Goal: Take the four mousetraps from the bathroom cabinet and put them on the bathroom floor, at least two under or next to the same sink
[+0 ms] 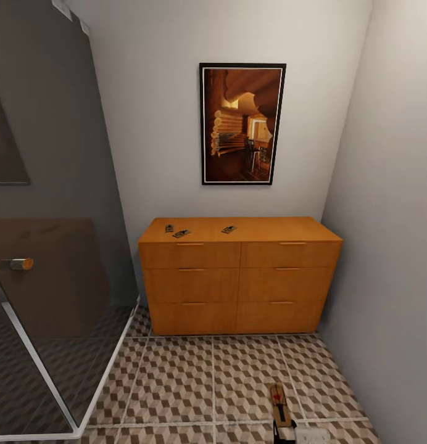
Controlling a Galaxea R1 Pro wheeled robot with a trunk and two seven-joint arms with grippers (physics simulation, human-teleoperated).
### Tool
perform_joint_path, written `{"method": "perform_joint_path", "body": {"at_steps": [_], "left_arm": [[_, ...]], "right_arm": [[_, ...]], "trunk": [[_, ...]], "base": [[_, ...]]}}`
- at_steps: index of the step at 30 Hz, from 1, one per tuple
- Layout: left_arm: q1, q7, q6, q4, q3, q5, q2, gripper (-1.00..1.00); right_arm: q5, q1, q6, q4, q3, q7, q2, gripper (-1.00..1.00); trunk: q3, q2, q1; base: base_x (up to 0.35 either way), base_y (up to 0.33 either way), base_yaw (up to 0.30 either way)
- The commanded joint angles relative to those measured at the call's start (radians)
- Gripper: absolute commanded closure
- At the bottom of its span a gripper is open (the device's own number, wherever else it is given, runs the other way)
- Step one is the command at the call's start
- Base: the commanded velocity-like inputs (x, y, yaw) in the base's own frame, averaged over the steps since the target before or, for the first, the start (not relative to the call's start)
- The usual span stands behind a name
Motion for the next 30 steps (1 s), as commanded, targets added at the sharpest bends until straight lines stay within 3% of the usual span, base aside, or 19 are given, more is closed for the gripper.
{"method": "perform_joint_path", "body": {"at_steps": [1,24,30], "left_arm": [[0.001,0.001,-0.001,-0.001,0.001,0.002,0.000,-1.00],[0.000,0.001,-0.002,-0.003,0.003,0.002,0.001,-1.00],[0.001,0.001,-0.002,-0.002,0.003,0.002,0.001,-1.00]], "right_arm": [[0.008,-0.001,-0.001,-0.003,0.001,-0.007,0.000,1.00],[0.008,-0.001,0.002,-0.009,0.003,-0.008,0.004,1.00],[0.008,-0.001,0.002,-0.008,0.003,-0.008,0.005,1.00]], "trunk": [[-0.001,0.000,0.000],[-0.001,0.000,0.000],[-0.001,0.000,0.000]], "base": [[0.000,0.000,0.000],[0.000,0.000,0.000],[0.000,-0.151,0.000]]}}
